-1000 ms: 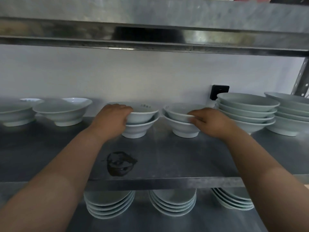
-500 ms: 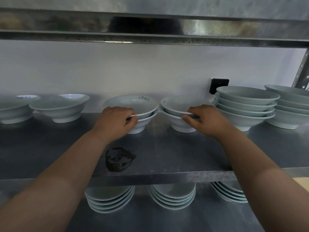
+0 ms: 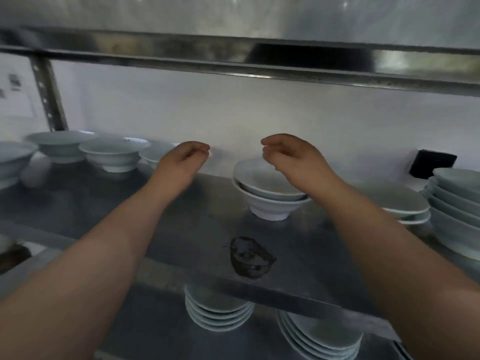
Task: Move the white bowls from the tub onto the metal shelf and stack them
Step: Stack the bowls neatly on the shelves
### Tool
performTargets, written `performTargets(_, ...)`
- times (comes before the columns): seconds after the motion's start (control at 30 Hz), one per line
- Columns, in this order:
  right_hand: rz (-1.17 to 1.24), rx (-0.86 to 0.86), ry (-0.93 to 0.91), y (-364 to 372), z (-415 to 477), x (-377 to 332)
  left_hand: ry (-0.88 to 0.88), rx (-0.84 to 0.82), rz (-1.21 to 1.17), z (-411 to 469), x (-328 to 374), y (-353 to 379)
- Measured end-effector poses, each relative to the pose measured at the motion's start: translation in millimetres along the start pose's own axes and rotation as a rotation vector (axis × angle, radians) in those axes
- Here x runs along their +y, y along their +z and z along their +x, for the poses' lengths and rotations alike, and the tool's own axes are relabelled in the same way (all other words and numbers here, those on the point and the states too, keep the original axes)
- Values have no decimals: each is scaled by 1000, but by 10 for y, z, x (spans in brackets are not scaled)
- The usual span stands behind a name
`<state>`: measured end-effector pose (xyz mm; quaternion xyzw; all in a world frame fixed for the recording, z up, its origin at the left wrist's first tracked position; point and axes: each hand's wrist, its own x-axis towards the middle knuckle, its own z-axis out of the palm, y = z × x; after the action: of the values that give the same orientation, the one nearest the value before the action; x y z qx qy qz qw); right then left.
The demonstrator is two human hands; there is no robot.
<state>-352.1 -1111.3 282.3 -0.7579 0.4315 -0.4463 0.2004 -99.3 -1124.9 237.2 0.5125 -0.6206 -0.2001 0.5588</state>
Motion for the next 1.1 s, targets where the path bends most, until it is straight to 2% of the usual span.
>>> performTargets(0.17, 63, -118, 28, 961, 573, -333, -137, 125, -33, 64, -415, -1078)
performTargets(0.3, -10, -174, 29, 1720, 932, -562, -196, 197, -7, 118, -773, -1880)
performTargets(0.5, -119, -172, 41, 2496, 1370, -675, -263, 185, 112, 335, -1209, -2695)
performTargets(0.63, -292, -158, 2, 2728, 1468, -565, -208, 143, 293, 577, -1428, -2771)
performTargets(0.8, -680, -268, 7, 2788, 1533, -356, -43, -53, 586, 995, -1652, -2584)
performTargets(0.97, -827, -345, 45, 2826, 1553, -221, 53, -302, 945, 1321, -1843, -2425)
performTargets(1.1, -882, -352, 50, 2782, 1539, -186, 121, -339, 1077, 1479, -1933, -2399)
